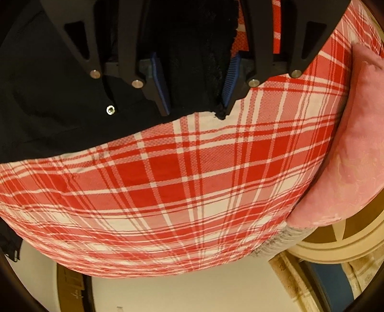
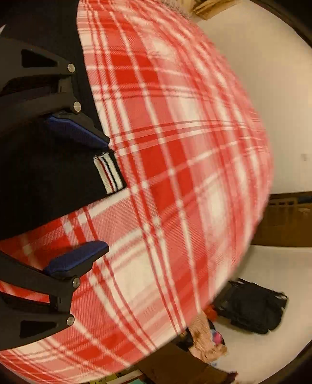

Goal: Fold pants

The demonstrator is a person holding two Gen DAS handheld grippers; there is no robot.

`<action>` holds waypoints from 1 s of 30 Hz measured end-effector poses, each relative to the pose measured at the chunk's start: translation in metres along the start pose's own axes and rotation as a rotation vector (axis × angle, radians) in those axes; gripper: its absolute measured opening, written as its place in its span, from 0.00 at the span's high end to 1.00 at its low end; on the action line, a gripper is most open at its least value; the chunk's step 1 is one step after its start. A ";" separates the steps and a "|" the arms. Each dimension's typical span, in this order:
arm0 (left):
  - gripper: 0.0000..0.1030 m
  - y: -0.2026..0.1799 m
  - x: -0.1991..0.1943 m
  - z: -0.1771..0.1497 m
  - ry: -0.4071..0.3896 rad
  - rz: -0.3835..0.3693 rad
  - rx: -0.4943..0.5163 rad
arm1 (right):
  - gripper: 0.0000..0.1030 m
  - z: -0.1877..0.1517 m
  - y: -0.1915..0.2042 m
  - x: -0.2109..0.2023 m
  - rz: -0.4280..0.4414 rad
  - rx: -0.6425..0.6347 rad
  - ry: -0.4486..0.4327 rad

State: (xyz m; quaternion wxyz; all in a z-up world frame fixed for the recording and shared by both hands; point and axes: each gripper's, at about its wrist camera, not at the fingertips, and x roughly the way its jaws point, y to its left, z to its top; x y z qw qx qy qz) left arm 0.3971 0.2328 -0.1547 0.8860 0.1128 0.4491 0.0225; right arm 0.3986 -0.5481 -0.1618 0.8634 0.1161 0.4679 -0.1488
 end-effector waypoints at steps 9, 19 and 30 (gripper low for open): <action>0.79 -0.003 -0.017 0.004 -0.039 -0.009 0.044 | 0.95 -0.006 0.011 -0.028 0.042 -0.041 -0.010; 0.82 0.019 -0.116 -0.013 -0.227 -0.065 0.008 | 0.95 -0.042 -0.007 -0.141 0.090 -0.036 -0.195; 0.96 0.036 -0.190 -0.108 -0.383 -0.169 -0.078 | 0.95 -0.149 -0.038 -0.210 0.135 0.071 -0.210</action>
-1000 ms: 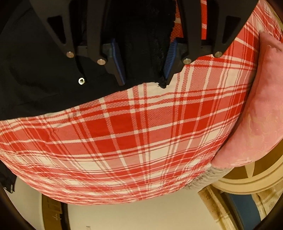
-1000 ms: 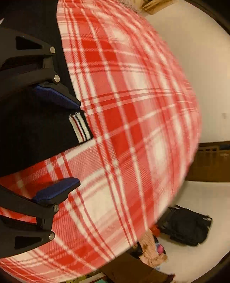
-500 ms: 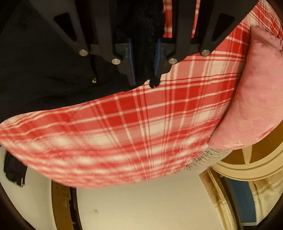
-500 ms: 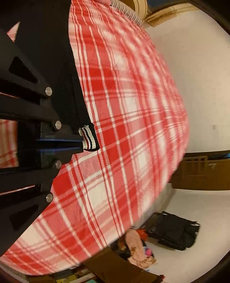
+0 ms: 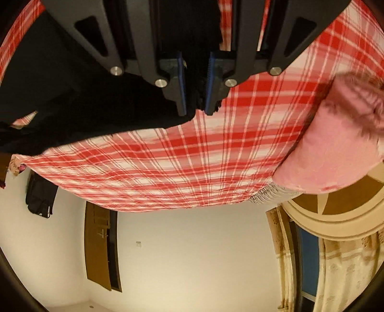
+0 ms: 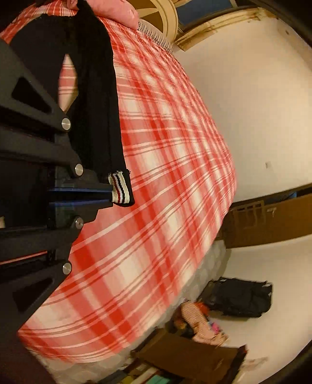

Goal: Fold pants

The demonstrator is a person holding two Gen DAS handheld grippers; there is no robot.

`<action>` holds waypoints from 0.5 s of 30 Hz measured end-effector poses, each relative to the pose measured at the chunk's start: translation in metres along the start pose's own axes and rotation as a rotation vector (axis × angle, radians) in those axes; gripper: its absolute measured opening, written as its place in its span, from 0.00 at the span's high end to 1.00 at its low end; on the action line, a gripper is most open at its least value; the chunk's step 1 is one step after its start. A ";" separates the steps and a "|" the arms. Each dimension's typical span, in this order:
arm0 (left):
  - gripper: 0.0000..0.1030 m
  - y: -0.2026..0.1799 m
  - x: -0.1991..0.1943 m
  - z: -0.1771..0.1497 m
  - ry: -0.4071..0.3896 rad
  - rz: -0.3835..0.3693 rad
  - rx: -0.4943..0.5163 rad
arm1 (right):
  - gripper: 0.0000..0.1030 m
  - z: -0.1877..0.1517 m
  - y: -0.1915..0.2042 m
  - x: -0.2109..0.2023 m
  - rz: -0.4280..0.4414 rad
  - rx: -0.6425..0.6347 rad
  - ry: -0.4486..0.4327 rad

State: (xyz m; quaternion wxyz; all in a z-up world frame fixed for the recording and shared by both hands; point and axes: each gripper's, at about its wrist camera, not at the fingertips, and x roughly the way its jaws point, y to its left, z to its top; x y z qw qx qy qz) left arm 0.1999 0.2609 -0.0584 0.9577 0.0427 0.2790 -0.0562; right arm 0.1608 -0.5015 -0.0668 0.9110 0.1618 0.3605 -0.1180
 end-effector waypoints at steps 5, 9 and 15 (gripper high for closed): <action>0.99 0.017 0.003 -0.053 0.066 -0.021 -0.096 | 0.95 -0.047 -0.021 0.008 -0.031 0.028 0.095; 0.99 0.016 0.009 -0.084 0.107 -0.016 -0.121 | 0.93 -0.072 -0.016 0.025 -0.101 -0.038 0.148; 0.64 0.021 -0.015 -0.087 0.080 0.002 -0.127 | 0.32 -0.068 -0.014 0.005 -0.185 -0.090 0.101</action>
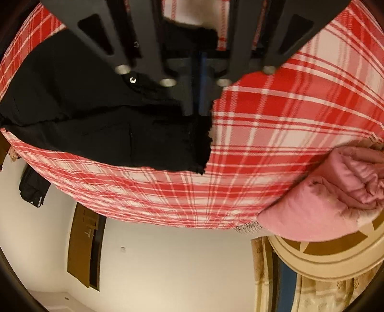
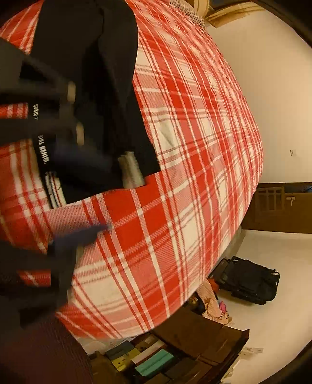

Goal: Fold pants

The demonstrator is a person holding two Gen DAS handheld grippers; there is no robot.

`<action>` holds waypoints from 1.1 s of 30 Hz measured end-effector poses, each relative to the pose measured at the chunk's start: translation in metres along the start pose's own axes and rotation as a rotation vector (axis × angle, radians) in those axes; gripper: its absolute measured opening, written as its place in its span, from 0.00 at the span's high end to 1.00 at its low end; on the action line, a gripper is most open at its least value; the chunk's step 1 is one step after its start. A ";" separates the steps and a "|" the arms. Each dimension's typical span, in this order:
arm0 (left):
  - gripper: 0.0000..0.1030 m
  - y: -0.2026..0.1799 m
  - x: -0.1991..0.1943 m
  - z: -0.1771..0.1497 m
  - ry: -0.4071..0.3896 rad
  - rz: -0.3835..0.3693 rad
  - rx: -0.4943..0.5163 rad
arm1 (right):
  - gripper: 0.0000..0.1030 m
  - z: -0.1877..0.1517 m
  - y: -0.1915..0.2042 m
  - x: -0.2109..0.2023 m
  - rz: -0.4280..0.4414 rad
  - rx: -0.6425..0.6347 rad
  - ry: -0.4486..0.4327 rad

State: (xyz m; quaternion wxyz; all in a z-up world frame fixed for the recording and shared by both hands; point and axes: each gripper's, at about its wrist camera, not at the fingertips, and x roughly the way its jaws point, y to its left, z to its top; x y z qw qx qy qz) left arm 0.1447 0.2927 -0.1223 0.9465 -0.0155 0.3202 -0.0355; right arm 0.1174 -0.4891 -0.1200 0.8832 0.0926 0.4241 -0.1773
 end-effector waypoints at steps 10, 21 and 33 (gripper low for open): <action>0.33 -0.037 0.032 0.010 0.067 0.033 0.221 | 0.32 -0.003 0.034 -0.046 -0.003 -0.092 -0.112; 0.71 -0.028 0.072 0.028 0.171 -0.072 0.136 | 0.32 -0.040 0.237 -0.070 0.179 -0.597 -0.192; 0.67 -0.027 0.063 0.040 0.168 -0.117 0.151 | 0.32 -0.088 0.400 -0.019 0.152 -1.046 -0.233</action>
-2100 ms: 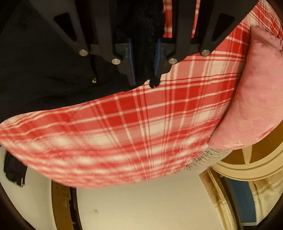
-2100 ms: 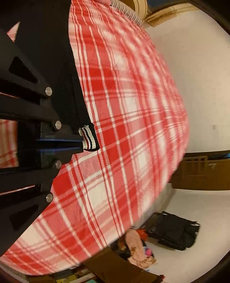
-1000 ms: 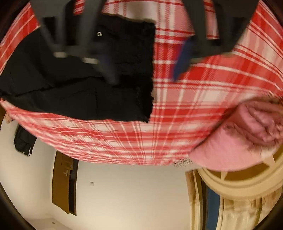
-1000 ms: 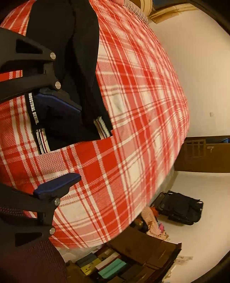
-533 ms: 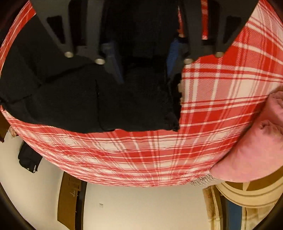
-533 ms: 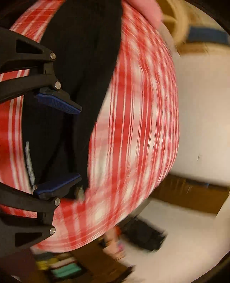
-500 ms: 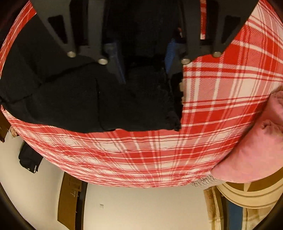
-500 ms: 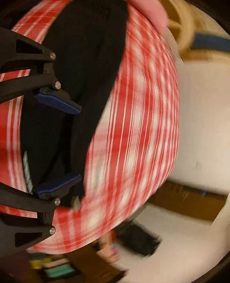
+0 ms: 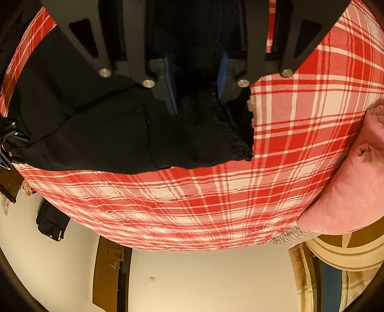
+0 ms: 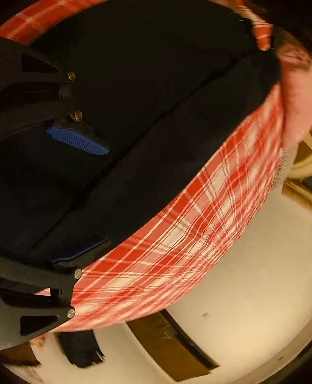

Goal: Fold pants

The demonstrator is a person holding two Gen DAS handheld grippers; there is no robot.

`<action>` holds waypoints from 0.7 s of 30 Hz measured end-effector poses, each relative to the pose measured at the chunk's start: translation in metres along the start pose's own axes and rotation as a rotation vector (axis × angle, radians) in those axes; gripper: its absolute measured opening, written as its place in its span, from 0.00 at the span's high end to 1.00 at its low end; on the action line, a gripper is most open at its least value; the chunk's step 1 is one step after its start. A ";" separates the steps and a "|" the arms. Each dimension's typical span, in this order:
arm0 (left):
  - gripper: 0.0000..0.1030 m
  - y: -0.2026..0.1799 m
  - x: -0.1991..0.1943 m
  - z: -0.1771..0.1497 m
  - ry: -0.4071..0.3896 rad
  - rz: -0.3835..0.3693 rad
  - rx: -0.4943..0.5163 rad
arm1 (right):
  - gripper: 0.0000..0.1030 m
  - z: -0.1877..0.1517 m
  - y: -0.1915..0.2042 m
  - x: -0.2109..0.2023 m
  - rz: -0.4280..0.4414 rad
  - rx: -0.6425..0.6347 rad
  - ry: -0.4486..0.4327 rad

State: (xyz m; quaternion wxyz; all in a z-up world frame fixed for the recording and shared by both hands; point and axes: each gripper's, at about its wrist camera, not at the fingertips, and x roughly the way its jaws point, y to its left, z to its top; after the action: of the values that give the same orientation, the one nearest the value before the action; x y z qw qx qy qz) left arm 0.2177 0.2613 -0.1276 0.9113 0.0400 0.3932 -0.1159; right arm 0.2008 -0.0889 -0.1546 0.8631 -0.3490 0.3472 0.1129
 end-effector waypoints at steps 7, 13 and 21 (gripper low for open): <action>0.80 0.009 0.005 0.008 0.012 -0.022 -0.029 | 0.96 0.013 -0.007 0.017 0.017 0.064 0.023; 0.81 0.009 -0.025 0.020 -0.016 -0.074 -0.024 | 0.97 0.016 -0.022 -0.016 0.021 0.099 -0.021; 0.81 0.020 -0.071 0.006 -0.006 -0.156 -0.020 | 0.98 0.000 -0.012 -0.084 0.101 0.057 -0.069</action>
State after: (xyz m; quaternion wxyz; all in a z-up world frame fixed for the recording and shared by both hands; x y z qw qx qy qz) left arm 0.1795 0.2928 -0.0727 0.9011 -0.0003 0.3934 -0.1826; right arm 0.1448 -0.0935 -0.0912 0.8773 -0.3021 0.3377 0.1584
